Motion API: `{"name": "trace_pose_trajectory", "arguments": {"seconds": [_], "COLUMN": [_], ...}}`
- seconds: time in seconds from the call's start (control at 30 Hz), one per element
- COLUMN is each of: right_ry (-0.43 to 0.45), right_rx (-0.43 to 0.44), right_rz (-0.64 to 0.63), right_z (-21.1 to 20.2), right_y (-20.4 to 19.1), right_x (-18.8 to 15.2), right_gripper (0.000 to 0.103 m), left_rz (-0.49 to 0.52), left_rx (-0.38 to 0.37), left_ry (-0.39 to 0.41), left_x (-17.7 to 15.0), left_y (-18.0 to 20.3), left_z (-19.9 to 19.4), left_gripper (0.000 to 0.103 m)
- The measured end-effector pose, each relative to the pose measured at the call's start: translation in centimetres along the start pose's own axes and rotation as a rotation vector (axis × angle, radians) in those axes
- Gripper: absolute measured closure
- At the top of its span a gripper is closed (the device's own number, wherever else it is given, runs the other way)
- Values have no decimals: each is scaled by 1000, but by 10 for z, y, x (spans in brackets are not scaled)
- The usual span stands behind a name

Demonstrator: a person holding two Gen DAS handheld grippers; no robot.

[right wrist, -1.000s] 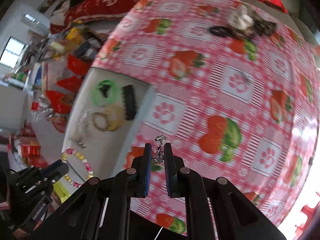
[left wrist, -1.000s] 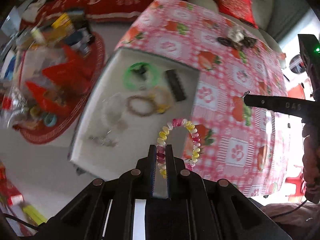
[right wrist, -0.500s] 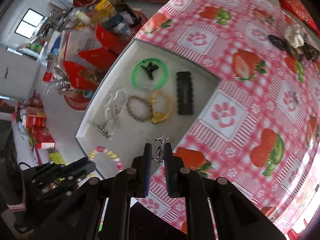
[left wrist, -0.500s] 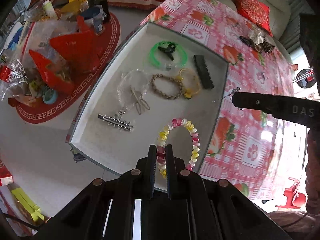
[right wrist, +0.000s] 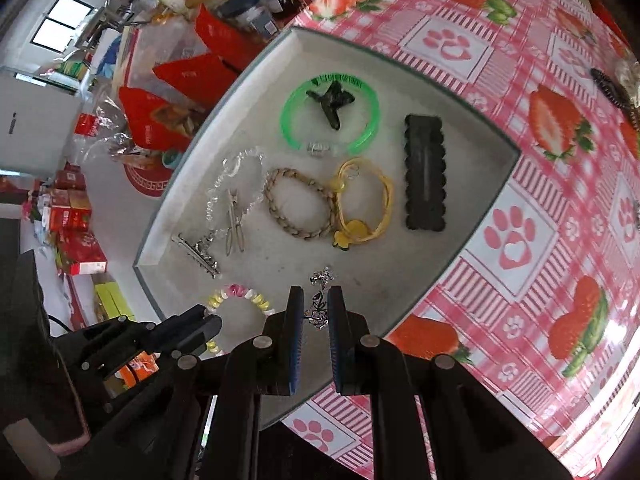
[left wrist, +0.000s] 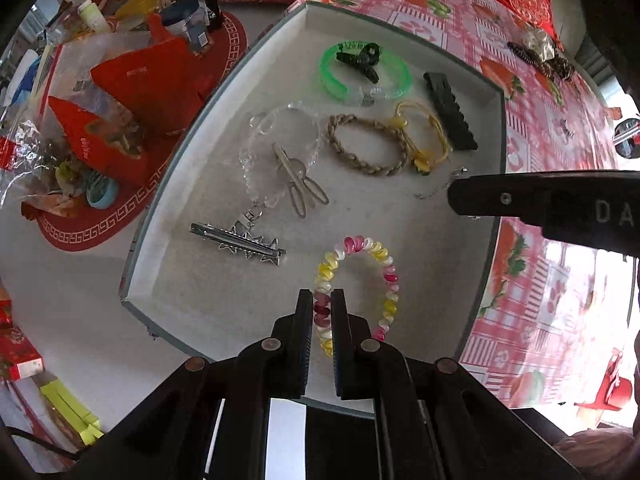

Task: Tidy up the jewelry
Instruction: 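Carry the silver charm and beaded bracelet with both tools over the tray, then open the right tool to drop the silver charm while the left tool releases the beaded bracelet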

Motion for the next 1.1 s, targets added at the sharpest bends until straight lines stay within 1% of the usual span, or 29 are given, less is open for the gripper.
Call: {"name": "trace_pose_trajectory", "arguments": {"seconds": [0.17, 0.4, 0.63, 0.8, 0.87, 0.93, 0.97, 1.1], "right_ry": [-25, -58, -45, -59, -66, -57, -50, -19], "right_rx": [6, -24, -20, -3, 4, 1, 4, 31], "right_rz": [17, 19, 9, 20, 27, 32, 32, 49], "right_z": [17, 40, 41, 40, 40, 36, 34, 19], "right_y": [3, 7, 8, 9, 10, 12, 11, 10], "right_x": [3, 8, 9, 10, 11, 12, 12, 15], "right_gripper": [90, 90, 90, 88, 81, 64, 61, 61], "left_rz": [5, 11, 20, 16, 12, 13, 16, 25], "left_rx": [12, 25, 37, 52, 63, 70, 76, 88], "left_ry": [1, -18, -34, -39, -39, -35, -26, 2], "left_x": [0, 0, -1, 1, 2, 4, 5, 7], "left_y": [-2, -4, -3, -4, -4, -4, -3, 1], "left_z": [7, 18, 26, 26, 23, 20, 16, 3], "left_gripper": [89, 89, 89, 89, 89, 89, 89, 89]}}
Point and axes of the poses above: each gripper's, at about its wrist camera, not at the fingertips, and z roughly the way its jaws point, y to its right, x to its top, the point moved 6 cm from there along z, roughly the way its jaws point, and after that the axes turned 3 degrees about -x, right-handed, at the moved point
